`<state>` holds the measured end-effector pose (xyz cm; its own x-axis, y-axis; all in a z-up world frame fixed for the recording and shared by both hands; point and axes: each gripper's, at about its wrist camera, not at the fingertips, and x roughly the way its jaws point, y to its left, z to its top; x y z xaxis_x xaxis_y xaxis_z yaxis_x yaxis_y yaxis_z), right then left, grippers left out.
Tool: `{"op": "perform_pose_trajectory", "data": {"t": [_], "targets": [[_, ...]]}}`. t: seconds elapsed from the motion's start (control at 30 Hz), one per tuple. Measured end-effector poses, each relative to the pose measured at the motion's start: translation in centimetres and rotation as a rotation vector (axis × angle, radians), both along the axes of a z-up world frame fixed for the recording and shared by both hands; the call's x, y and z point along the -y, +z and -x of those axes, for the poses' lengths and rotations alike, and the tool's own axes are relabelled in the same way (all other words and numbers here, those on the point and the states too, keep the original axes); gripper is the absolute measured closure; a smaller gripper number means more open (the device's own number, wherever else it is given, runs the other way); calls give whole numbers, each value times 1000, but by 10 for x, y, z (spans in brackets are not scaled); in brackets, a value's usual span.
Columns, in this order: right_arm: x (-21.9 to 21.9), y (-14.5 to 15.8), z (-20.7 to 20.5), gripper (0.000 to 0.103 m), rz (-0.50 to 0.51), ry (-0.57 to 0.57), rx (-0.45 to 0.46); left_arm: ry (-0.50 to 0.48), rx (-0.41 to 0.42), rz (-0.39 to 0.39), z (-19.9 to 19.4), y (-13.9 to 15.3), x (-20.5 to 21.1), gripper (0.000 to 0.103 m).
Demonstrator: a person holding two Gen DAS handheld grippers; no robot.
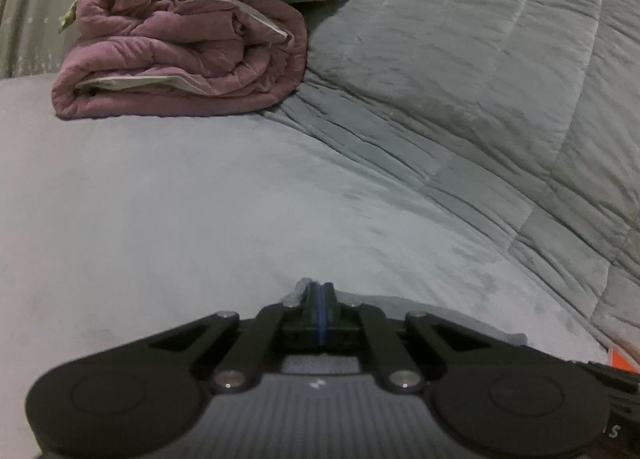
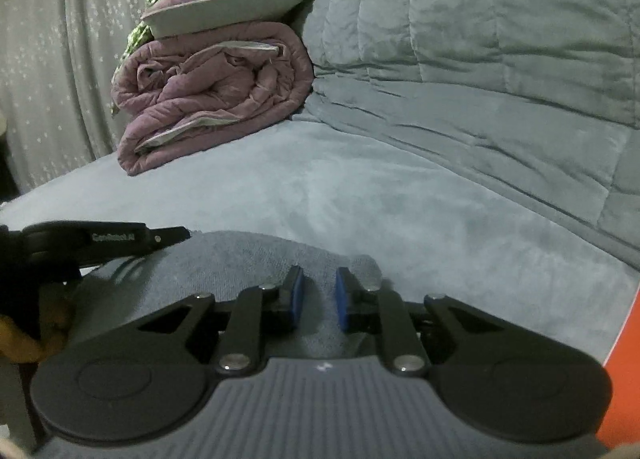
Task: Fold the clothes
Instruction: 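Lower the folded sweater onto the bed and open both grippers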
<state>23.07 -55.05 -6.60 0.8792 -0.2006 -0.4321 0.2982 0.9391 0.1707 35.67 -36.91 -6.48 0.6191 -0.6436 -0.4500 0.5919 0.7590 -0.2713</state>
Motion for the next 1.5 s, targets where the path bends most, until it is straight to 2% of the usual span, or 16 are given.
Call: {"op": "perform_pose_trajectory", "data": {"t": [0.03,0.13,0.27,0.37,0.43,0.57,0.67,0.73,0.8,0.87,0.93,1.1,1.17,1.37,1.5], "targets": [[-1,2,3,86,-4,3,14,3,7,-6,2,2,0,101],[0,12,11,75,-32,16,42,14,10,-8,10,12,-3,101],[1,29,21,73,-74,34,60,47,0,-32,26,28,-6,95],[1,46,32,70,-98,56,84,74,-2,-69,46,36,-9,85],[-1,57,38,63,-100,76,79,93,-19,-78,59,40,-13,74],[-11,78,52,53,-25,61,74,117,-111,-61,77,41,-21,74],[-15,88,60,47,3,57,73,138,-152,-69,89,41,-24,68],[-20,94,64,43,27,55,65,142,-157,-98,98,41,-23,60],[-25,99,68,28,61,56,56,143,-153,-136,107,42,-23,57],[-31,103,71,22,95,69,55,156,-159,-162,116,44,-26,50],[-37,107,75,18,128,82,53,161,-170,-195,125,45,-30,41],[-47,117,81,4,175,94,55,167,-188,-270,150,56,-43,26],[-49,121,84,3,182,97,58,182,-196,-273,159,62,-53,21],[-60,127,102,2,100,117,9,216,-207,-308,188,90,-77,17],[-78,150,122,0,103,115,-23,246,-194,-288,214,116,-95,11]]}}
